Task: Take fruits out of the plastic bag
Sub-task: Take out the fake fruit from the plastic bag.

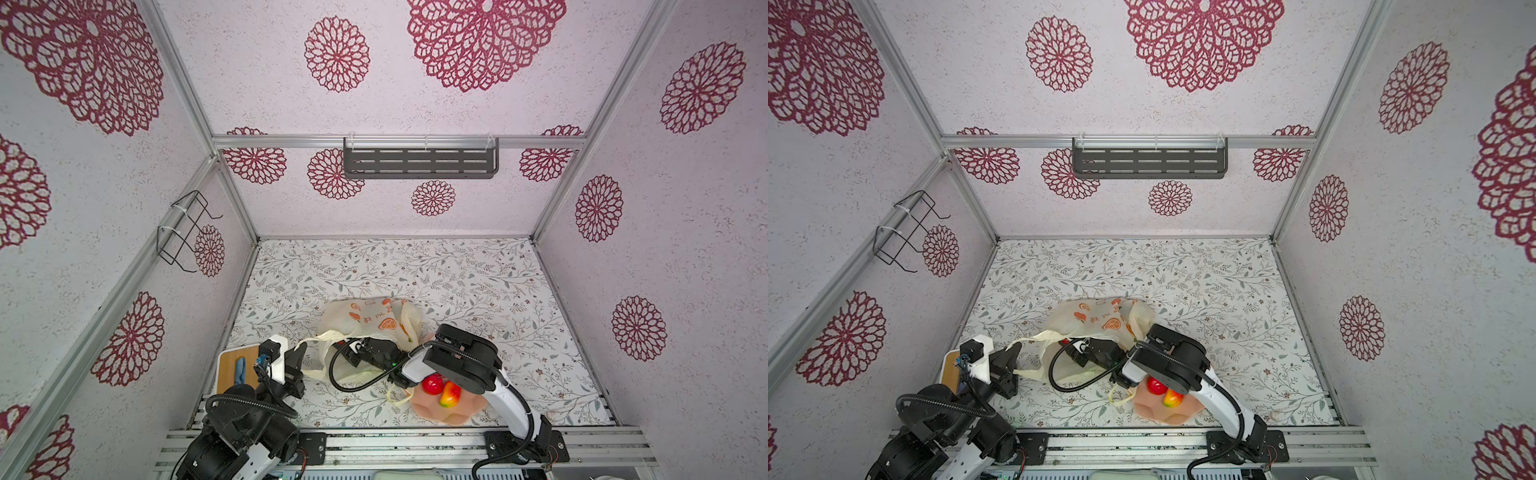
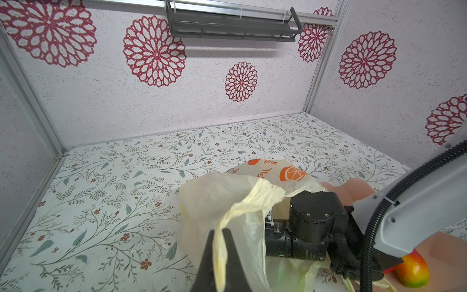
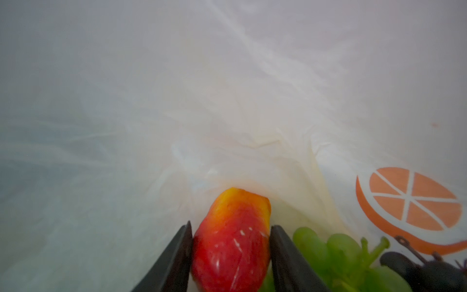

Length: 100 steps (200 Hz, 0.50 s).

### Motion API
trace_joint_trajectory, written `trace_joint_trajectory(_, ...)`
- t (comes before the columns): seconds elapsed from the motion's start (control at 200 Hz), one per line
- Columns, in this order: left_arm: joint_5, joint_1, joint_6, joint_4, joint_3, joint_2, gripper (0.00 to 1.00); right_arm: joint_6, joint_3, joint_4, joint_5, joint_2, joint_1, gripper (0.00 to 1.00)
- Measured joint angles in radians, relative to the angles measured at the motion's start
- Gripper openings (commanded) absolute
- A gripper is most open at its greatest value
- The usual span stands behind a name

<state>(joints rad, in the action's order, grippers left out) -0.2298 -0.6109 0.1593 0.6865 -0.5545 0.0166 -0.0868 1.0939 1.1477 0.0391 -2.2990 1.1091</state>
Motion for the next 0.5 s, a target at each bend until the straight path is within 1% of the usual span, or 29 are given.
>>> trace_joint_trajectory(0.07, 0.003, 0.0, -0.002, 0.0, 0.0, 0.0, 0.0, -0.01, 0.015, -0.046, -0.002, 0.005, 0.0, 0.66)
trace_joint_trajectory(0.24, 0.011, 0.0, -0.004, 0.0, 0.0, 0.0, 0.0, -0.001, 0.111, -0.205, -0.003, 0.005, 0.0, 0.66)
trace_joint_trajectory(0.37, 0.013, 0.0, -0.008, 0.0, 0.0, 0.0, 0.0, 0.011, 0.195, -0.333, -0.003, -0.005, 0.0, 0.62)
trace_joint_trajectory(0.5, 0.012, 0.0, -0.01, 0.0, 0.0, 0.0, 0.0, 0.031, 0.258, -0.42, 0.004, -0.018, -0.006, 0.61)
